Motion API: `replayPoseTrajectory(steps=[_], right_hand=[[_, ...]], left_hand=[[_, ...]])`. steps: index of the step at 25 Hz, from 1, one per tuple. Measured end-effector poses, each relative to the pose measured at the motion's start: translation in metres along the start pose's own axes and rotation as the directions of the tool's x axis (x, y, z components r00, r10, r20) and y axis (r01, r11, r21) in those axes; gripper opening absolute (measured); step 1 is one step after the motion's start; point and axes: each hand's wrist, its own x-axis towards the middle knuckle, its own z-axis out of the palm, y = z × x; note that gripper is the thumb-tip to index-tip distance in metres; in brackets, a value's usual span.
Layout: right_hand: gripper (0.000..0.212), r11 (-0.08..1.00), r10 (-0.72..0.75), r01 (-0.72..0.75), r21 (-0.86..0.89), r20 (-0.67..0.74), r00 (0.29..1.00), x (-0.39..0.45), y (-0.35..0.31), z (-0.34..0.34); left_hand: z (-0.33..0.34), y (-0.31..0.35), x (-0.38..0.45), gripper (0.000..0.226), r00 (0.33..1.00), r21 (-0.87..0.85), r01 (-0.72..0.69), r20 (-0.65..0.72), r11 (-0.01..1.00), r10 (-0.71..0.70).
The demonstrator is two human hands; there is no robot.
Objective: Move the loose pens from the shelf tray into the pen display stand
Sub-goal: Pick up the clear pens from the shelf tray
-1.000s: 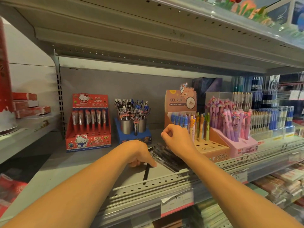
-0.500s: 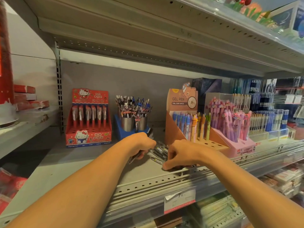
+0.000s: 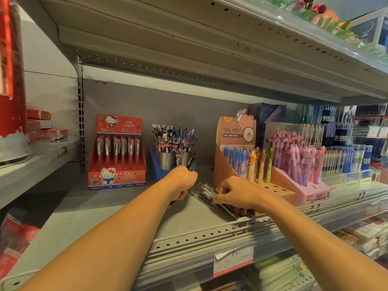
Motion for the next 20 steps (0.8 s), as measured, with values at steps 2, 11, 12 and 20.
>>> replayPoseTrajectory(steps=[2,11,12,20], right_hand=[[0.027,1.000,-0.003,0.003,-0.012,-0.005,1.000,0.002,0.001,0.002],[0.031,0.980,-0.075,0.074,-0.187,0.000,0.997,0.010,-0.001,0.010],[0.032,0.977,-0.077,0.076,-0.199,0.006,0.997,0.010,-0.001,0.011],[0.029,0.981,-0.088,0.095,-0.172,0.048,0.995,0.012,-0.001,0.011]], left_hand=[[0.001,0.000,-0.001,0.017,0.999,-0.050,0.002,0.038,0.999,0.000],[-0.004,0.005,-0.005,0.022,0.980,-0.145,0.079,0.195,0.986,-0.049],[-0.005,0.005,-0.005,0.024,0.976,-0.147,0.080,0.213,0.986,-0.048],[-0.006,0.008,-0.003,0.031,0.953,-0.342,0.132,0.303,0.931,-0.024]])
